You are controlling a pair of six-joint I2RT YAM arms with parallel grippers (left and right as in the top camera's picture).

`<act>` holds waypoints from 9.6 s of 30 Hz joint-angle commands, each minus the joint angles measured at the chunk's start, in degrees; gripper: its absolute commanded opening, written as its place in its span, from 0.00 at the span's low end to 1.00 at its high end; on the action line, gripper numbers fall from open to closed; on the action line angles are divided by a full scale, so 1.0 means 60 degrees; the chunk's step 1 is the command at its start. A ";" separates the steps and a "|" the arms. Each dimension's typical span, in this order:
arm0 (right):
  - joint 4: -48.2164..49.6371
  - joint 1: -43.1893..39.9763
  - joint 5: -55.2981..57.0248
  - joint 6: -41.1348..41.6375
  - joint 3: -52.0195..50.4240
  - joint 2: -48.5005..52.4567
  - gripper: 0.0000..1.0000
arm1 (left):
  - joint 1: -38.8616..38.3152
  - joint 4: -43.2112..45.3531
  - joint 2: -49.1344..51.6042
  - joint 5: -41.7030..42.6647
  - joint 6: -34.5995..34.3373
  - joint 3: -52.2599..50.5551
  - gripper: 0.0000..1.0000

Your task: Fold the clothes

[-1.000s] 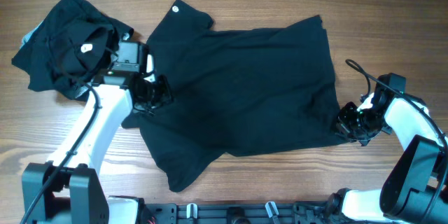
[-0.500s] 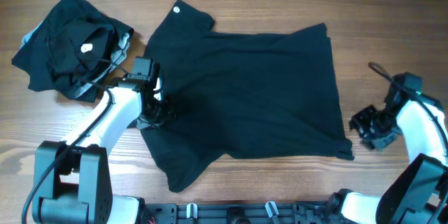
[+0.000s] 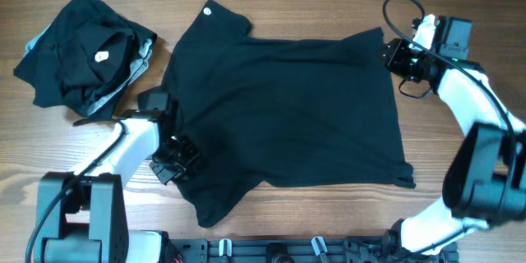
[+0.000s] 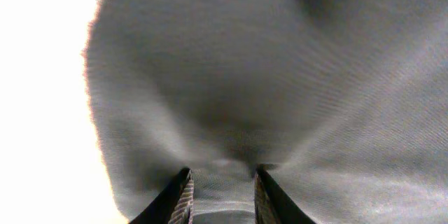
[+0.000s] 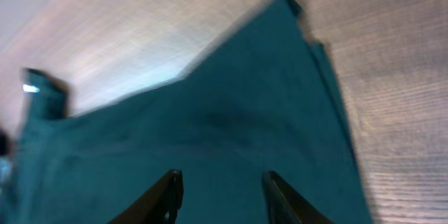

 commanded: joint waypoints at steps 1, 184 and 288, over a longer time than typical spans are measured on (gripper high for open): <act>0.0933 -0.0007 0.0382 0.0011 0.0076 0.1275 0.49 | 0.1133 -0.0109 0.0335 -0.0317 -0.0321 -0.0412 0.29; -0.8036 -0.1049 0.1392 0.2120 -0.1672 -0.1359 0.32 | -0.2441 -0.1060 -0.4371 0.0630 -0.1428 0.0404 0.12; -0.6812 -0.1045 0.2357 0.1257 -0.2718 -0.3504 0.04 | -0.5570 -0.0554 -0.2237 0.0743 -0.2973 -0.0743 0.15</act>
